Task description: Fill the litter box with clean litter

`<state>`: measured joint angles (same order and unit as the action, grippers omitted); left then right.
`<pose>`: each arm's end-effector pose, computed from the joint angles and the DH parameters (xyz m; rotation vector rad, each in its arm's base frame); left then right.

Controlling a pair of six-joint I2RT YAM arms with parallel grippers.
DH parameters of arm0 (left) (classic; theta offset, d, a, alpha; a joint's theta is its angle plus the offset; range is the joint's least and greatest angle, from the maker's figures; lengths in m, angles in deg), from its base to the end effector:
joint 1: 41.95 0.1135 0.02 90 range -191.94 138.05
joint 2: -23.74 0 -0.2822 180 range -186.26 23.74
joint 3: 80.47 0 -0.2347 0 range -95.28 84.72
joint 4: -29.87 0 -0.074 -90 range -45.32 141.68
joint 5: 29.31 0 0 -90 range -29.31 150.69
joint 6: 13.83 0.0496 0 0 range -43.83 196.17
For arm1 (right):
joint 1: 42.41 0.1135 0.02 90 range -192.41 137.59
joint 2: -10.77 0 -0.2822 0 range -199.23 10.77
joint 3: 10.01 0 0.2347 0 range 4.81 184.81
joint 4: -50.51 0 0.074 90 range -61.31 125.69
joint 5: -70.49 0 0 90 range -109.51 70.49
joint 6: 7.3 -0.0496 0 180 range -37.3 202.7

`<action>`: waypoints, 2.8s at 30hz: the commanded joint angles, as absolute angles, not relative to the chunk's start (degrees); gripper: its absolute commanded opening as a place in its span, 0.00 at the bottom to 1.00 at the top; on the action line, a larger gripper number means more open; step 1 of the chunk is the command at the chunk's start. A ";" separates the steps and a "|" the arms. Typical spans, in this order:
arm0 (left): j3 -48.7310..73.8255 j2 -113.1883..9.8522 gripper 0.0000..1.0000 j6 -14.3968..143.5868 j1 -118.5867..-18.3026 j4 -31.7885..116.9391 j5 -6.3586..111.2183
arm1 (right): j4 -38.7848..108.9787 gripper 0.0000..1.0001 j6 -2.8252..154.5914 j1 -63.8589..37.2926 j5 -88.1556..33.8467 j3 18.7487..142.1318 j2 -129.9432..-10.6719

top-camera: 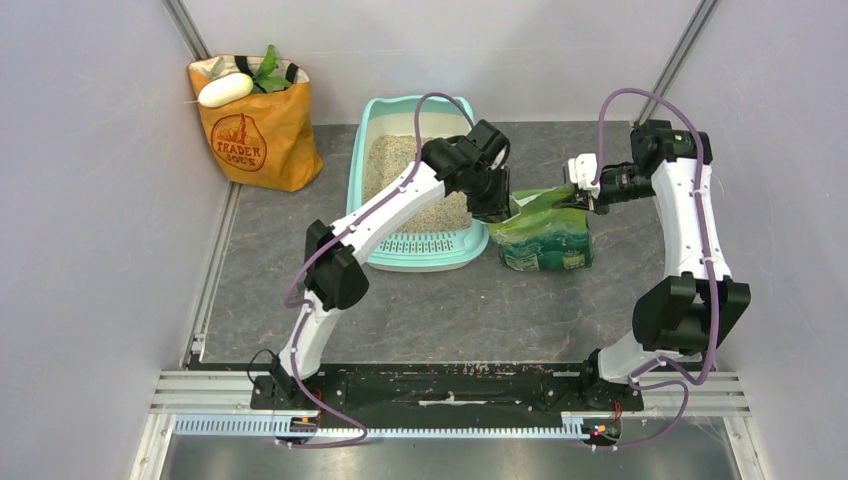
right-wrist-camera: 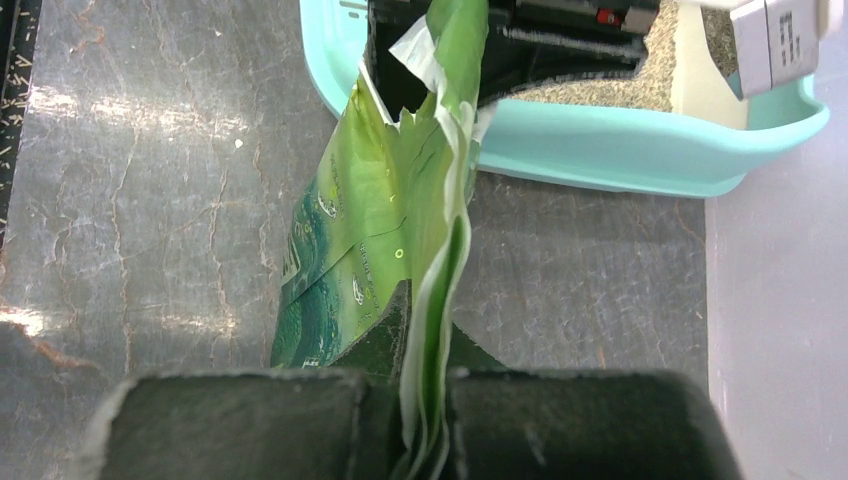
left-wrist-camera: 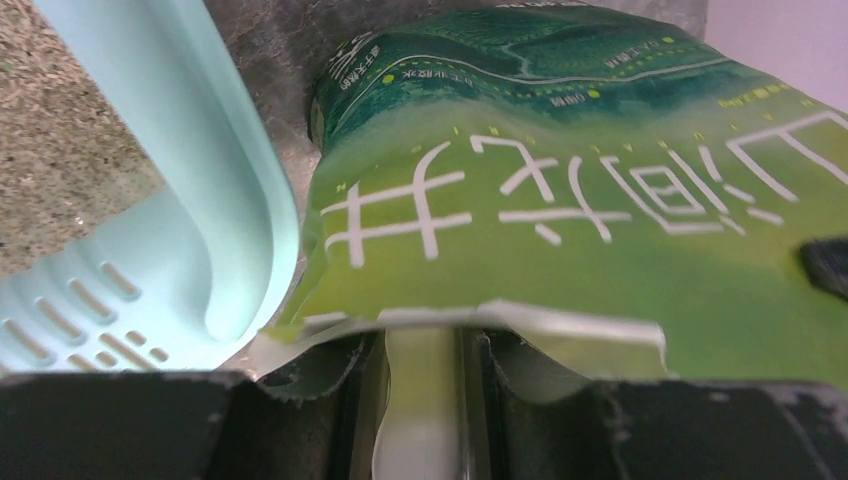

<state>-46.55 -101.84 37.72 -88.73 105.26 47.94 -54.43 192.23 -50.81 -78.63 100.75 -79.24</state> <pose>0.3169 -0.3532 0.3251 0.2939 2.7097 -0.8074 0.2531 0.0057 0.3799 -1.7021 1.3197 0.5359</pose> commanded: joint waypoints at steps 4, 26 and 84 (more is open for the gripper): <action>-52.02 -112.31 0.02 34.80 -90.31 108.32 56.07 | -62.18 0.00 191.91 -50.85 -83.01 104.77 -78.28; -18.76 -103.04 0.02 11.55 -87.12 38.86 6.59 | -59.53 0.00 186.72 -52.35 -82.07 104.90 -80.36; 8.83 -81.50 0.02 -13.32 -62.36 3.90 -4.67 | -36.45 0.00 161.05 -47.63 -75.94 111.42 -79.93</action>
<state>8.16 -87.13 -10.08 -63.18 11.60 -1.48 -40.07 162.66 -48.72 -74.87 108.03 -83.79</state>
